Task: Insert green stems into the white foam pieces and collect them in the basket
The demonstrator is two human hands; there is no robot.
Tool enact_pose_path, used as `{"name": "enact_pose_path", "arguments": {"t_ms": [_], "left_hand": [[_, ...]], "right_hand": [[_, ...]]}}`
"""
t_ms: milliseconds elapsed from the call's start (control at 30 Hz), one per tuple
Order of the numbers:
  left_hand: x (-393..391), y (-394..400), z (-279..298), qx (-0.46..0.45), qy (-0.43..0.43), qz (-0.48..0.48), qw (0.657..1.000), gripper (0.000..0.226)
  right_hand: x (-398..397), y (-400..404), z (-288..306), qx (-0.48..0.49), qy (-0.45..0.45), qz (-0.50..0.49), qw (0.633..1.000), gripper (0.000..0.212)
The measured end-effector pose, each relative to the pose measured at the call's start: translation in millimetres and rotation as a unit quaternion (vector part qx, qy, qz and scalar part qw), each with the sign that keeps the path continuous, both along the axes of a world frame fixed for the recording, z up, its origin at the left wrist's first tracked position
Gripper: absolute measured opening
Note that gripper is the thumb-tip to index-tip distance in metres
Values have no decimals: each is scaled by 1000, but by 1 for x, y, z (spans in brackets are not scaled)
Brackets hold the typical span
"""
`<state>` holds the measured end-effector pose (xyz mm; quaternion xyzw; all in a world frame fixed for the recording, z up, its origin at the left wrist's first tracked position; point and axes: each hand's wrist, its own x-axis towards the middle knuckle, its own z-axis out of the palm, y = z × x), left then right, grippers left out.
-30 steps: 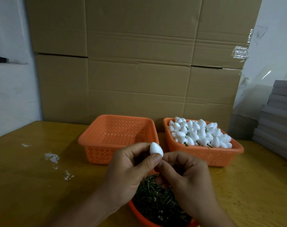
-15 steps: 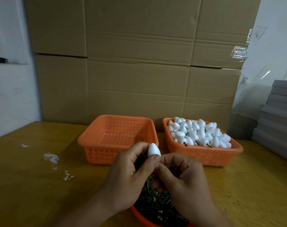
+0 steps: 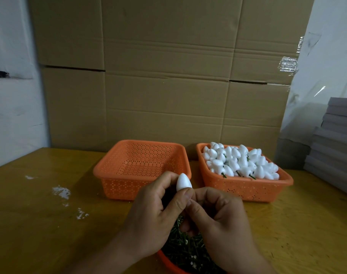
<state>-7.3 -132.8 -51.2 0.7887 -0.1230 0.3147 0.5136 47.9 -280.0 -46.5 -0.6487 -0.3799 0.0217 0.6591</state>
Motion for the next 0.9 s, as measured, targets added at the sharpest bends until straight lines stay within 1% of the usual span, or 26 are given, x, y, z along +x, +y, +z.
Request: {"name": "enact_pose_path", "arguments": {"t_ms": [300, 433, 567, 667, 767, 900], "left_hand": [[1, 1, -1, -15, -13, 3, 1000, 23], [3, -1, -3, -29, -21, 4, 999, 26], [3, -3, -5, -44, -20, -10, 999, 24], [4, -3, -6, -44, -14, -19, 999, 26], [5, -2, -10, -26, -2, 1, 1000, 32], [6, -3, -13, -30, -5, 29, 999, 31]], "right_hand": [[0, 0, -1, 9, -3, 9, 1000, 15], [2, 1, -1, 17, 10, 5, 1000, 4], [7, 0, 0, 23, 22, 2, 999, 9], [10, -2, 1, 30, 18, 2, 999, 8], [18, -7, 1, 36, 13, -25, 999, 10], [35, -16, 3, 46, 1, -102, 994, 9]]}}
